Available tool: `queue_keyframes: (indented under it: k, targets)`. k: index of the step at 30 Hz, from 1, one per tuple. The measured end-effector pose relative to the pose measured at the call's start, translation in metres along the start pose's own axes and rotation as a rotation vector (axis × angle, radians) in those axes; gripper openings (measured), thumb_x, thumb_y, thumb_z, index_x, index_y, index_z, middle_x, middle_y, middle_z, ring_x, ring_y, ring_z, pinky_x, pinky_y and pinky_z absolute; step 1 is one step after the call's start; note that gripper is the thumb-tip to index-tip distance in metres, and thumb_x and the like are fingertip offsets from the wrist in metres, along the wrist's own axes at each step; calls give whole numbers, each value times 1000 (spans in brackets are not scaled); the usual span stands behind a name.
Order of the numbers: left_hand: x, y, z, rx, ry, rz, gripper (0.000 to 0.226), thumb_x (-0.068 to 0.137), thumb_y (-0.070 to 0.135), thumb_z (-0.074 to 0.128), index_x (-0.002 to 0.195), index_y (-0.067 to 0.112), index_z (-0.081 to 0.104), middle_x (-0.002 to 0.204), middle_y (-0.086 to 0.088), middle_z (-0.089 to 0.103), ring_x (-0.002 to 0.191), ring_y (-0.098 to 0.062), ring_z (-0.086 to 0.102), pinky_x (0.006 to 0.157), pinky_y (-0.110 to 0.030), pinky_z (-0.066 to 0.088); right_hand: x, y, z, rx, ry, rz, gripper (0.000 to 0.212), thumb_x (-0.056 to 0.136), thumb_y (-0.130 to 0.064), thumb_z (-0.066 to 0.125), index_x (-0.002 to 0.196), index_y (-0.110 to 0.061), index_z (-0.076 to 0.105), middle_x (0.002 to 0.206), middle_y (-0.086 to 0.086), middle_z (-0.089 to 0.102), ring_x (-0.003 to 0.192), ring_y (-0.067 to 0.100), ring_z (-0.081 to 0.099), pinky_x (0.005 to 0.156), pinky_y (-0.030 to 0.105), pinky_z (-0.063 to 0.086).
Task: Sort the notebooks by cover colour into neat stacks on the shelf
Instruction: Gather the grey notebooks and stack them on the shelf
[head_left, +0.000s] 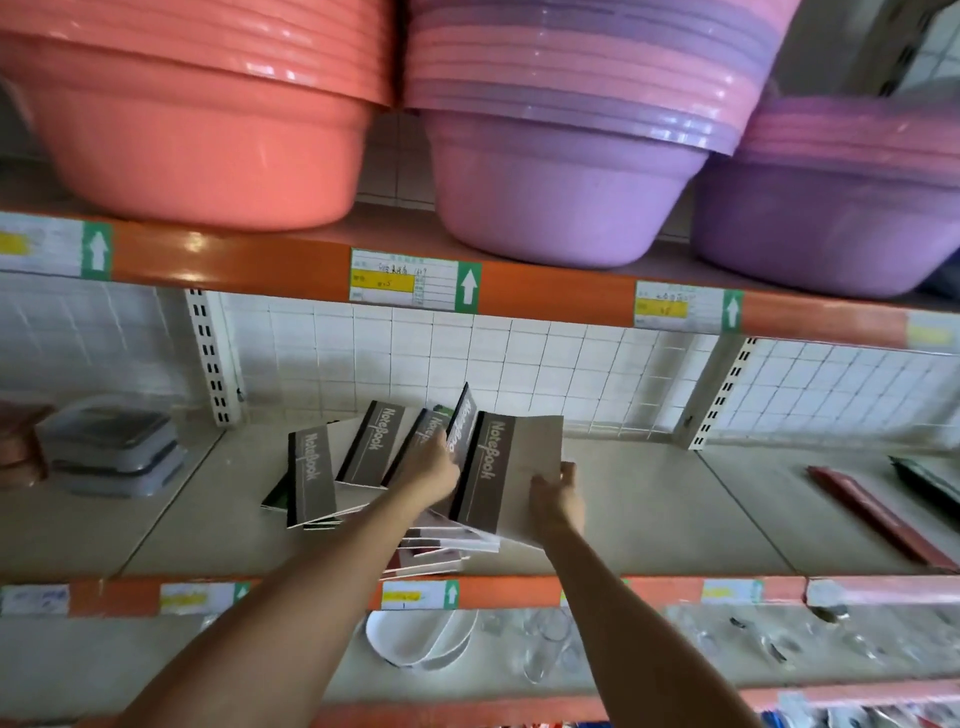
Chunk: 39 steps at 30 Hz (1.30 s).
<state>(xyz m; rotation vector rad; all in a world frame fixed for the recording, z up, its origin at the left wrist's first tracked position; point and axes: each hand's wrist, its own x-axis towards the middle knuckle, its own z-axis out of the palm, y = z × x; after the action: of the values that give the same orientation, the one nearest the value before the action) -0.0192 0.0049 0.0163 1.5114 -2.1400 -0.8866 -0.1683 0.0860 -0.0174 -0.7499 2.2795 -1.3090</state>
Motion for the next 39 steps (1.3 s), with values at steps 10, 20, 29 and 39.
queue_keyframes:
  k: [10,20,29,39]
  targets:
    - [-38,83,115,24,-205,222,47,92,4,45,139,12,40,129,-19,59,117,-37,56,90,-39,46,-35,94,-126,107,378,149,23,93,-18,57,114,-13,50,102,17,68,93,38,63,69,32,39]
    - [-134,122,302,220,-597,391,60,98,17,46,155,21,25,146,-16,48,128,-35,51,102,-39,43,-128,268,-217,163,609,568,34,88,-14,54,122,-16,50,105,17,68,96,37,63,73,32,39]
    - [-204,121,416,355,-847,390,54,104,19,44,154,10,26,158,-15,31,141,-32,34,105,-26,30,-179,384,-254,388,671,840,30,91,-23,54,120,-19,47,107,10,67,88,29,61,74,32,44]
    - [-253,132,486,384,-992,315,43,105,20,44,147,11,40,143,-13,50,127,-34,48,98,-32,38,-212,457,-293,503,722,966,26,93,-26,53,118,-19,46,108,1,62,91,24,59,80,35,46]
